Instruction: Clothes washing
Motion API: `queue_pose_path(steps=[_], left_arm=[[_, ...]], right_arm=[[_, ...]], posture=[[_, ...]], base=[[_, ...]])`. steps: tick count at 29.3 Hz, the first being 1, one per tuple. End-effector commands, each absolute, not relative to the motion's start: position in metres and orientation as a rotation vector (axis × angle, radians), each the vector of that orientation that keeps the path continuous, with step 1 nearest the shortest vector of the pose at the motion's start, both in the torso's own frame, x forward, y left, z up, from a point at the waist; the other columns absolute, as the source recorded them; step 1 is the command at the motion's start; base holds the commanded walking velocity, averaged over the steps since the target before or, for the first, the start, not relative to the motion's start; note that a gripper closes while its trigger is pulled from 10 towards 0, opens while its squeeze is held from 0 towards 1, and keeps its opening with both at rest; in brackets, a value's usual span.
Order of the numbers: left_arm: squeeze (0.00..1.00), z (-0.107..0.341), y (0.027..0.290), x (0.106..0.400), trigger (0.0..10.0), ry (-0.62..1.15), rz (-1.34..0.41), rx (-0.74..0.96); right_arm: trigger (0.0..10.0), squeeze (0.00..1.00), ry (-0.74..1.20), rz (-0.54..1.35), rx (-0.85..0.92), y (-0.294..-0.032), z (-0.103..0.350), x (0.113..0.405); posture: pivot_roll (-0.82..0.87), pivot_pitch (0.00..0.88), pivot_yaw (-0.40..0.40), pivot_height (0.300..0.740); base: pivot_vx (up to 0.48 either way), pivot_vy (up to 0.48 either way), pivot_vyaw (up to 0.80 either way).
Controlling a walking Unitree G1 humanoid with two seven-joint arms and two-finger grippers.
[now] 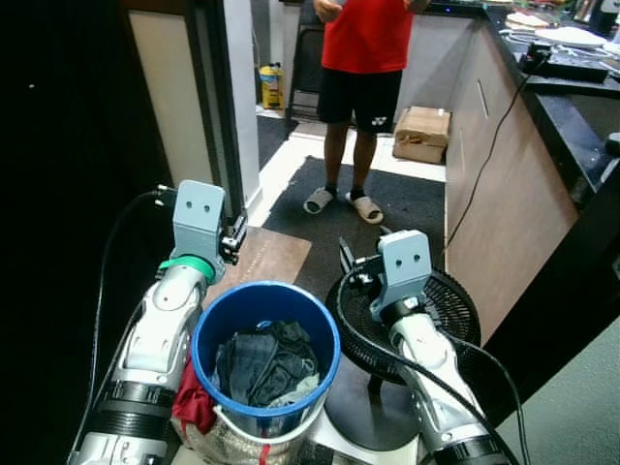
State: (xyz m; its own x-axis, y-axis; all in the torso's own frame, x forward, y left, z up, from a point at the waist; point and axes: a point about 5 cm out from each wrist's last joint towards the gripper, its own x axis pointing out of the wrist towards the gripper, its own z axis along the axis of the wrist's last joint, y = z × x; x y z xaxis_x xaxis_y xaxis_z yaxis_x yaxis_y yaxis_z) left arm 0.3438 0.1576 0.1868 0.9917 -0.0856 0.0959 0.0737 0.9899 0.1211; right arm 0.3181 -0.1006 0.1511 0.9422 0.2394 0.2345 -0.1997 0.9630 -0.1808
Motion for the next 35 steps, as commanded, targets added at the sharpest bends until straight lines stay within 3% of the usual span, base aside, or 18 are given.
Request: queue_pose_path(steps=[1,11,35], left_arm=[[0.0,0.175,0.16,0.342,10.0,-0.051,-0.088,0.083],[0.0,0.164,0.151,0.332,10.0,-0.032,-0.171,0.058],[0.0,0.171,0.149,0.339,10.0,-0.057,-0.169,0.061]], right_arm=[[10.0,0.0,-0.21,0.215,-0.172,-0.101,0.137,0.317],[10.0,0.0,-0.171,0.184,-0.203,-0.108,0.126,0.316],[10.0,0.0,-0.2,0.19,-0.207,-0.105,0.13,0.318]], posture=[[0.06,0.0,0.039,0.74],[0.08,0.0,0.018,0.74],[0.07,0.0,0.027,0.74]], base=[[0.0,0.0,0.0],[0.0,0.0,0.0],[0.0,0.0,0.0]])
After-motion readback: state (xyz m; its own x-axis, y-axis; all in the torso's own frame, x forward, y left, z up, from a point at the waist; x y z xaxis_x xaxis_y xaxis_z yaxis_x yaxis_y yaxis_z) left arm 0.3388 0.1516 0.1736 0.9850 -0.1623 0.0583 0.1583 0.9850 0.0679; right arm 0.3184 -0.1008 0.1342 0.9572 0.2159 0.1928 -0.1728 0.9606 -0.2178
